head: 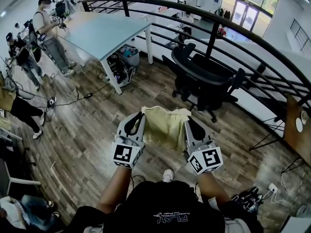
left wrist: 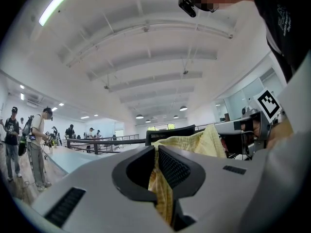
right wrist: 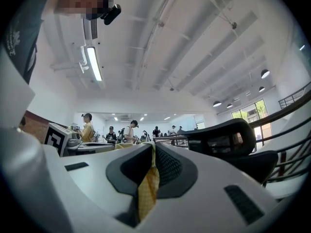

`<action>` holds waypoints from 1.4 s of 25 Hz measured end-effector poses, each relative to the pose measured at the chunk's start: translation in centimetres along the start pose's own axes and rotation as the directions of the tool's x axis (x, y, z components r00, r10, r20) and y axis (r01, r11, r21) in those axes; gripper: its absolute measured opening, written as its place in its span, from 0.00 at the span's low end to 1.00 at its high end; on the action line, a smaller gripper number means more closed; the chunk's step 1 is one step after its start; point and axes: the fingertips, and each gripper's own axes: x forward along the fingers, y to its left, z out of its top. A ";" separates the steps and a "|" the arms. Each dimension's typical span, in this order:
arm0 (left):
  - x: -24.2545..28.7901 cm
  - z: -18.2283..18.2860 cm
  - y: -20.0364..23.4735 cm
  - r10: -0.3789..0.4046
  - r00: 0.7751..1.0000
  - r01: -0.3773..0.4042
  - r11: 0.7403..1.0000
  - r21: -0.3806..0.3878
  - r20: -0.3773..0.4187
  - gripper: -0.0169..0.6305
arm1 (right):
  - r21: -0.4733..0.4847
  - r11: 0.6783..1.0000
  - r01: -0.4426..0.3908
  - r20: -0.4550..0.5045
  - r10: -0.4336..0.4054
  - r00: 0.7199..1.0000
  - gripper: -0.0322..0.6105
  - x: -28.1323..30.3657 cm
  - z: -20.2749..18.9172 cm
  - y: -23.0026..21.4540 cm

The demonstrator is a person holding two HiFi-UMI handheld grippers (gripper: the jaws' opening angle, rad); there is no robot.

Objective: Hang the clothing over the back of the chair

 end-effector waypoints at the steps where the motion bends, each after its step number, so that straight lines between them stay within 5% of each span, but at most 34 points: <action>1: 0.4 0.1 -0.1 0.003 1.000 -0.003 1.000 0.002 0.003 0.08 | -0.004 1.000 -0.005 0.004 0.005 1.000 0.10 0.1 0.1 -0.3; 16: 5.1 0.4 0.1 -0.041 0.999 0.041 0.999 -0.014 0.011 0.08 | -0.009 0.999 0.046 0.034 -0.045 0.998 0.10 1.7 1.4 -3.8; 35: 14.3 2.9 1.5 -0.244 0.964 0.245 0.970 0.010 0.109 0.08 | -0.087 0.965 0.246 0.102 -0.237 0.966 0.10 5.1 4.1 -7.5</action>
